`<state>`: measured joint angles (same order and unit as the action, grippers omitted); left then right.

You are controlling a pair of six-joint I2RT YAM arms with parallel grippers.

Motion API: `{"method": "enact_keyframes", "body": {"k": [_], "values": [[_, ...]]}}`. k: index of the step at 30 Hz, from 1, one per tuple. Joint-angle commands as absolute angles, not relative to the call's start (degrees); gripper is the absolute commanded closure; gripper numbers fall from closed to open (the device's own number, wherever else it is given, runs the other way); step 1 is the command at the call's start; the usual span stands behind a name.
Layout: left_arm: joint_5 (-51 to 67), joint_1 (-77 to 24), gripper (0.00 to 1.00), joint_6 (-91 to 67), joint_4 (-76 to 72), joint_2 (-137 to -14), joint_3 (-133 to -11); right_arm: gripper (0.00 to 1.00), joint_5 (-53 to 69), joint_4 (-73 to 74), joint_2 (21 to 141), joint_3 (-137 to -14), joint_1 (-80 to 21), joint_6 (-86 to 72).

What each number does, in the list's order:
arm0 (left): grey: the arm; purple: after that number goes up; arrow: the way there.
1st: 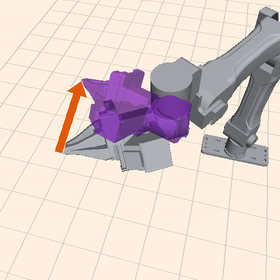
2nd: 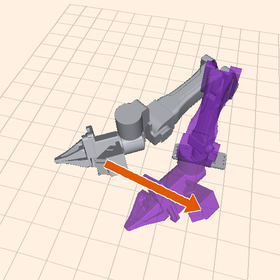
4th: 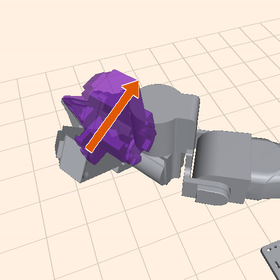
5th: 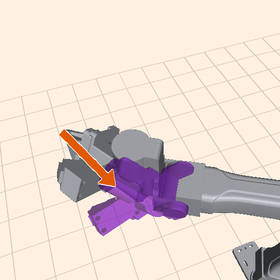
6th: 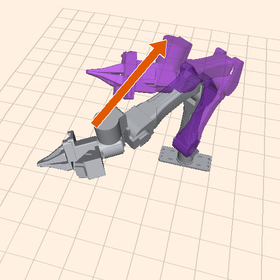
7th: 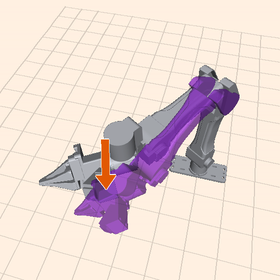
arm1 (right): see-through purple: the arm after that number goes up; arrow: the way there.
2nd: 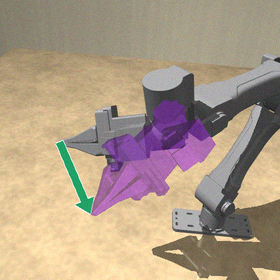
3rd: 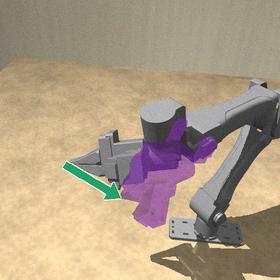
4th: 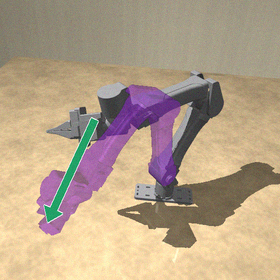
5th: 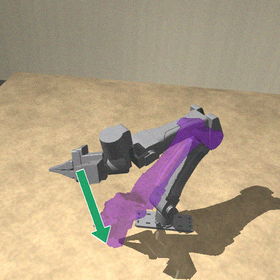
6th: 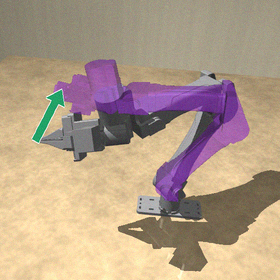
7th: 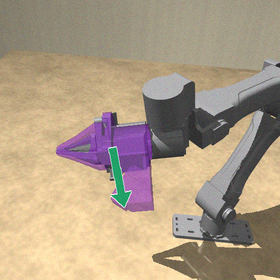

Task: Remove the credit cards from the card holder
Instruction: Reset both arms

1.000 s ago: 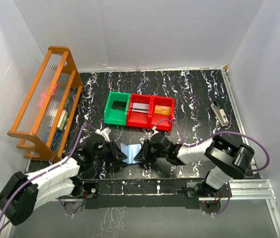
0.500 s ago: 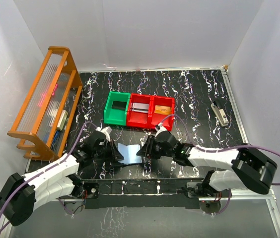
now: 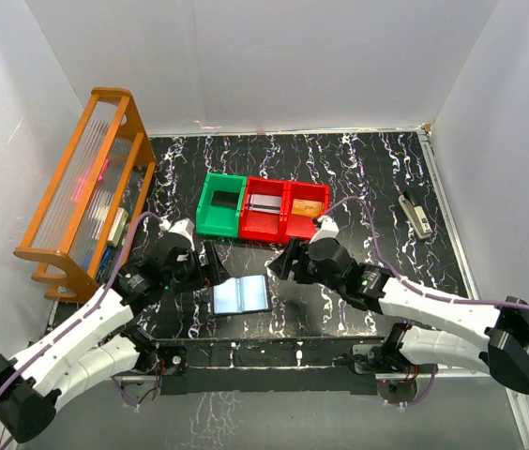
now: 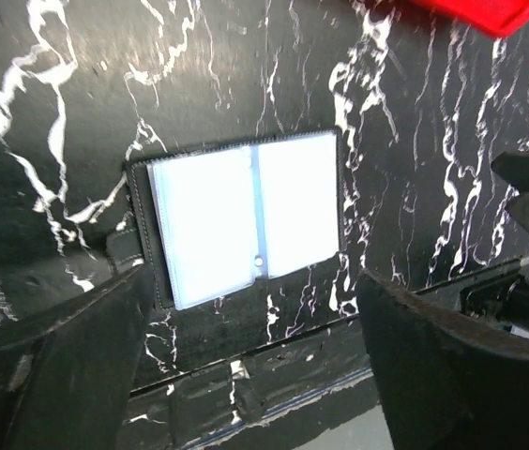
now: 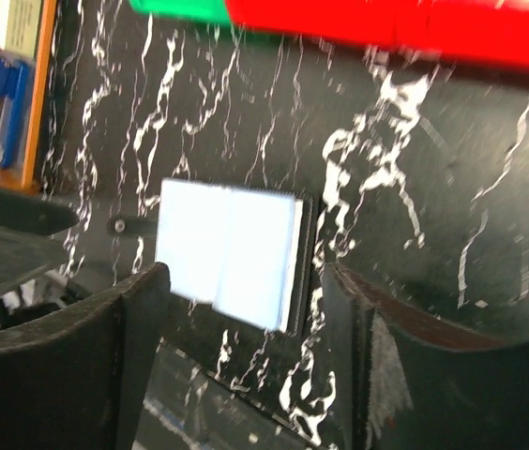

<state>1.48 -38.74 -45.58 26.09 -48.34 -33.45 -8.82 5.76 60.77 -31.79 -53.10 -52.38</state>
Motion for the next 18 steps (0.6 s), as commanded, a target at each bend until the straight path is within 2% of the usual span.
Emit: {"method": "enact_keyframes", "body": {"k": [1, 3, 8, 11, 13, 15, 18], "values": [[-9.12, -38.85, 0.07, -42.78, 36.05, -43.77, -40.88, 0.3, -23.13, 9.34, 57.06, -38.25, -53.0, -42.88], [-13.11, -38.85, 0.02, -39.8, 37.66, -43.42, -44.34, 0.22, -28.78, 9.99, 55.55, -40.19, -53.0, -39.15], [-21.97, -38.85, 0.01, -31.86, 39.3, -45.43, -52.03, 0.08, -43.25, 6.3, 49.71, -41.28, -52.9, -26.96], [-28.36, -38.85, 0.01, -28.62, 39.95, -48.02, -55.02, 0.02, -47.87, 1.52, 46.16, -40.71, -52.49, -17.59], [-32.42, -38.86, 0.02, -27.17, 41.44, -50.84, -57.56, 0.02, -47.97, -1.95, 45.12, -40.02, -51.07, -11.22], [-34.83, -38.25, 0.01, -25.73, 42.6, -53.93, -60.11, 0.02, -45.64, 1.17, 45.93, -42.34, -47.2, -10.15], [-31.29, -32.17, 0.02, -22.7, 41.76, -57.33, -63.19, 0.02, -28.7, 8.44, 49.7, -47.0, -33.42, -12.23]]}}
